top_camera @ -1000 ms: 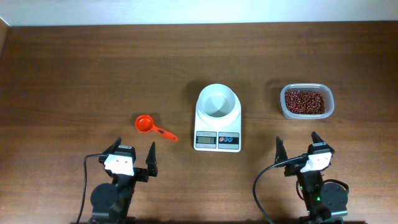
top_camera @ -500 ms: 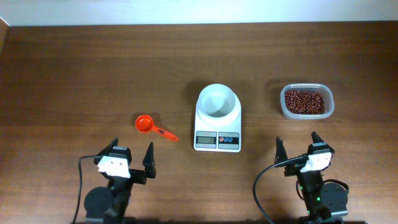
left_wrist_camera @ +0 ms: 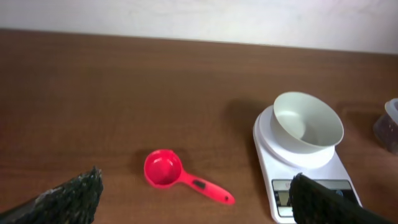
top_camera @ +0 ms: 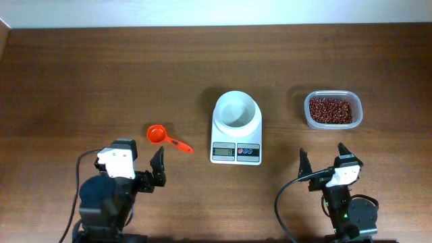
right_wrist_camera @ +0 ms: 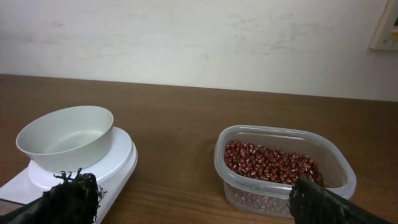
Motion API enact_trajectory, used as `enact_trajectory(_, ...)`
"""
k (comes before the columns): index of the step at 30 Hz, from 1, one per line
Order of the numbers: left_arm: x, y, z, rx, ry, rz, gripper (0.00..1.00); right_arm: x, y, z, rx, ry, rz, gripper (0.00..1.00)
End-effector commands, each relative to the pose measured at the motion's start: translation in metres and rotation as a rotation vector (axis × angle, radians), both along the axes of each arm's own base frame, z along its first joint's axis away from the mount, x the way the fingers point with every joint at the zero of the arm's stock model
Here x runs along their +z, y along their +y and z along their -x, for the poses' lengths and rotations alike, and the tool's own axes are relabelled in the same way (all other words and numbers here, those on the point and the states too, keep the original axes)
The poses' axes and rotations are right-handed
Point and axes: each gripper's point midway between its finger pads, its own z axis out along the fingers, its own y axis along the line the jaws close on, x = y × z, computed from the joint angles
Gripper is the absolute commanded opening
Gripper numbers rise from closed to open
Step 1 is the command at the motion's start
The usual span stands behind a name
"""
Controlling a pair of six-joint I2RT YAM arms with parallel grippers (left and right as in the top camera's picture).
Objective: Scoop and weigh 50g on scale
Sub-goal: 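Reach the left gripper to the orange scoop and grasp its bowl rim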
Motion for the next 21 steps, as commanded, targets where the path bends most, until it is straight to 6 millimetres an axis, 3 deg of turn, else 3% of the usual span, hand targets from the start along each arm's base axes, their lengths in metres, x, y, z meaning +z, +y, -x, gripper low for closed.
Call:
enact_trajectory(1,0.019,-0.003,-0.001,-0.011,0.015,0.013,0.99,-0.002,0.003,0.001,0.016,0.003,-0.007,0.99)
enact_trajectory(8,0.028,-0.004,-0.007,-0.011,0.102,0.007,0.99,-0.002,0.003,0.001,0.016,0.003,-0.007,0.99)
enact_trajectory(17,0.007,-0.016,-0.025,-0.065,0.327,0.027,0.99,-0.002,0.003,0.001,0.016,0.003,-0.007,0.99)
enact_trajectory(21,-0.005,-0.040,-0.022,-0.182,0.435,0.107,0.99,-0.002,0.003,0.001,0.016,0.003,-0.007,0.99)
